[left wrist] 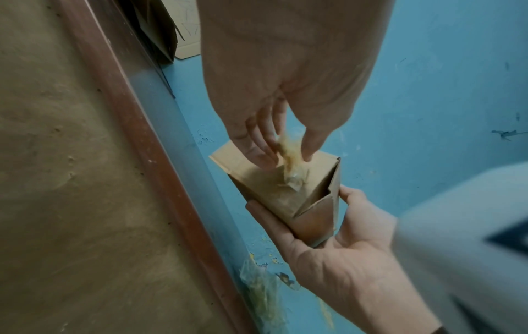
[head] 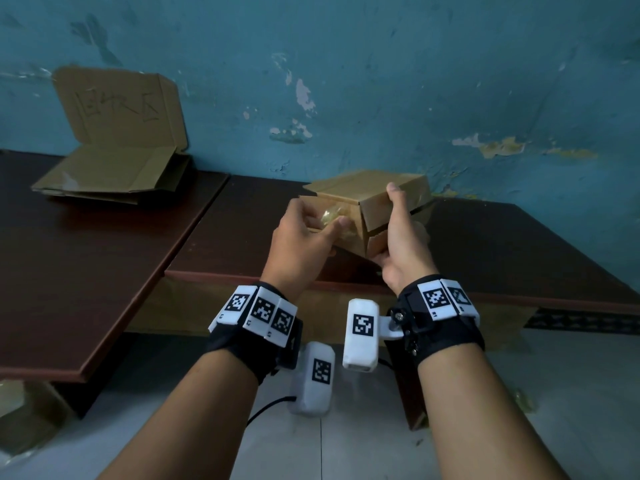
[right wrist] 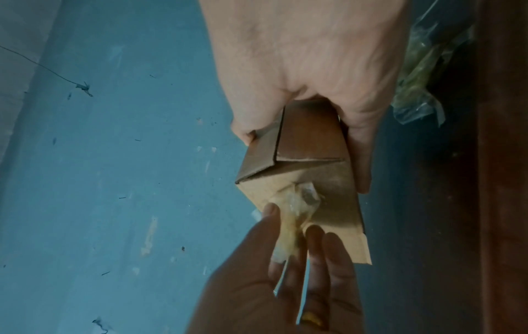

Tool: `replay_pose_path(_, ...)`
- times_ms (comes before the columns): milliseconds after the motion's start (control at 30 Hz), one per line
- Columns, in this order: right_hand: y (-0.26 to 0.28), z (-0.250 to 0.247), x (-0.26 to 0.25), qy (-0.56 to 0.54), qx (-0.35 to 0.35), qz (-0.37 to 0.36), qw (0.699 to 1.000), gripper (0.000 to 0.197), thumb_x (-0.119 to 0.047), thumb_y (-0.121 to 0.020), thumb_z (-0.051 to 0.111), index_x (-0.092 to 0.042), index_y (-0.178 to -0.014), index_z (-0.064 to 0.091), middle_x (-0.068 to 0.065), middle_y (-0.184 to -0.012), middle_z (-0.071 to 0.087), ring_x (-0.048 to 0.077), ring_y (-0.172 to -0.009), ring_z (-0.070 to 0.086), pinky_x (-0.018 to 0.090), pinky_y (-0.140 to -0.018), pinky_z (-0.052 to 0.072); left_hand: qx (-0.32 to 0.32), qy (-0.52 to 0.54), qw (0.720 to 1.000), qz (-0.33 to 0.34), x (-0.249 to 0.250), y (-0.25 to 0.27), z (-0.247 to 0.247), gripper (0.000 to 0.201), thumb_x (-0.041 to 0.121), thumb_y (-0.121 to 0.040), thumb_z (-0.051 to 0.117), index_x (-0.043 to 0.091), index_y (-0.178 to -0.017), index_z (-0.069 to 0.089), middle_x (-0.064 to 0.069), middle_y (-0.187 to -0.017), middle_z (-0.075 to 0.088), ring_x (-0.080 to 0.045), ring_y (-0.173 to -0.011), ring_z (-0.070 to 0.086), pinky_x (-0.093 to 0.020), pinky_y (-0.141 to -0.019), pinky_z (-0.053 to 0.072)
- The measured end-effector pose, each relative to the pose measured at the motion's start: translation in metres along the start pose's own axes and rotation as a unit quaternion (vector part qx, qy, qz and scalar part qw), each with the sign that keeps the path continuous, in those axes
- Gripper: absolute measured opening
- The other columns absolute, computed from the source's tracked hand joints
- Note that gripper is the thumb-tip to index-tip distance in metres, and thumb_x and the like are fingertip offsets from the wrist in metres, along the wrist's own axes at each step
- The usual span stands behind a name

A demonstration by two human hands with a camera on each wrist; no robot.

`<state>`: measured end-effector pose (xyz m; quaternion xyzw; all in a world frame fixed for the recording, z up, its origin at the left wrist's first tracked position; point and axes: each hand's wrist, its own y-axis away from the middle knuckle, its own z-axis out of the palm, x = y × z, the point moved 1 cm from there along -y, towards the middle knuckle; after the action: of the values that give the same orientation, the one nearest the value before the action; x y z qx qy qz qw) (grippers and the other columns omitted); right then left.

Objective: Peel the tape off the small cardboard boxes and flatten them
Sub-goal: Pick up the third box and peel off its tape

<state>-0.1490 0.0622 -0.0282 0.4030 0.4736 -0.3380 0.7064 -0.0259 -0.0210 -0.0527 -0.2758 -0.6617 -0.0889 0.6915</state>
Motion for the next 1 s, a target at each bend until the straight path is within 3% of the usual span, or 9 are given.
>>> replay_pose_path(67,0.001,0.001,0.0,-0.002,-0.003,0.002,1.0,0.108,-0.079,-0.059,0.079,-0.014,-0.139,0.049,0.006,-0.12,0.07,0.024,-0.107,0.072,0.054,-0.096,0.061,0.032,-0.035,0.999,-0.009,-0.002,-0.001,-0.003,0.047,0.052,-0.082,0.088,0.026,-0.098,0.052,-0.003,-0.103,0.064,-0.027,-0.096,0.074,-0.054,-0.085,0.064)
replay_pose_path(133,0.002,0.0,0.0,-0.009,-0.014,-0.003,1.0,0.085,-0.07,-0.079,0.079,-0.015,-0.137,0.05,0.007,-0.119,0.07,0.022,-0.102,0.073,0.051,-0.09,0.065,0.039,-0.038,0.998,-0.014,-0.004,-0.002,-0.006,0.044,0.049,-0.083,0.089,0.024,-0.095,0.054,-0.003,-0.102,0.067,-0.026,-0.097,0.074,-0.054,-0.086,0.064)
replay_pose_path(267,0.003,-0.002,0.001,-0.009,-0.064,0.02,0.998,0.041,-0.059,-0.094,0.071,-0.021,-0.106,0.06,0.007,-0.108,0.071,0.025,-0.102,0.073,0.056,-0.093,0.063,0.038,-0.077,0.996,0.009,-0.003,-0.004,-0.009,0.027,0.038,-0.091,0.084,0.02,-0.088,0.064,0.001,-0.093,0.075,-0.019,-0.095,0.074,-0.051,-0.086,0.063)
replay_pose_path(433,0.003,-0.002,0.006,-0.004,-0.125,0.061,0.99,0.047,-0.063,-0.099,0.063,-0.021,-0.12,0.061,0.016,-0.117,0.074,0.035,-0.107,0.075,0.062,-0.09,0.062,0.017,-0.103,0.995,0.005,-0.002,-0.003,-0.01,0.023,0.039,-0.093,0.081,0.022,-0.097,0.067,0.004,-0.101,0.074,-0.016,-0.1,0.072,-0.044,-0.089,0.062)
replay_pose_path(533,0.001,-0.002,0.009,0.003,-0.131,0.064,0.989,0.062,-0.065,-0.098,0.063,-0.02,-0.139,0.058,0.015,-0.12,0.075,0.035,-0.104,0.076,0.062,-0.085,0.064,-0.002,-0.156,0.988,0.008,-0.003,0.0,-0.009,0.045,0.041,-0.08,0.093,0.019,-0.103,0.062,0.006,-0.105,0.07,-0.01,-0.094,0.07,-0.026,-0.073,0.059)
replay_pose_path(633,-0.001,-0.002,0.011,0.02,-0.139,0.068,0.988,0.058,-0.062,-0.099,0.063,-0.02,-0.139,0.055,0.016,-0.118,0.074,0.037,-0.102,0.077,0.062,-0.084,0.064,0.011,-0.204,0.978,0.042,-0.005,0.002,-0.008,0.042,0.031,-0.081,0.094,0.017,-0.101,0.061,0.004,-0.102,0.072,-0.008,-0.087,0.071,-0.016,-0.062,0.054)
replay_pose_path(767,-0.002,0.0,0.012,0.067,-0.139,0.079,0.985,0.061,-0.067,-0.094,0.068,-0.017,-0.128,0.061,0.019,-0.116,0.074,0.039,-0.098,0.078,0.058,-0.083,0.065,0.016,-0.265,0.962,0.066,-0.006,-0.001,-0.008,0.028,0.023,-0.09,0.085,0.015,-0.103,0.061,-0.001,-0.101,0.072,-0.022,-0.097,0.069,-0.038,-0.083,0.057)
replay_pose_path(867,-0.001,0.001,0.014,0.099,-0.15,0.078,0.981,0.069,-0.069,-0.084,0.077,-0.016,-0.125,0.066,0.019,-0.117,0.075,0.038,-0.096,0.079,0.053,-0.08,0.067,0.011,-0.288,0.955,0.076,-0.009,-0.004,-0.009,0.017,0.018,-0.095,0.076,0.015,-0.108,0.065,-0.006,-0.103,0.073,-0.026,-0.099,0.068,-0.038,-0.087,0.056)
replay_pose_path(1000,-0.001,-0.002,0.013,0.084,-0.156,0.064,0.982,0.056,-0.057,-0.085,0.083,-0.014,-0.119,0.07,0.017,-0.112,0.079,0.033,-0.1,0.079,0.051,-0.083,0.067,-0.016,-0.316,0.946,0.073,-0.013,-0.005,-0.009,0.019,0.014,-0.103,0.06,0.014,-0.119,0.071,-0.013,-0.107,0.073,-0.033,-0.102,0.068,-0.039,-0.086,0.056)
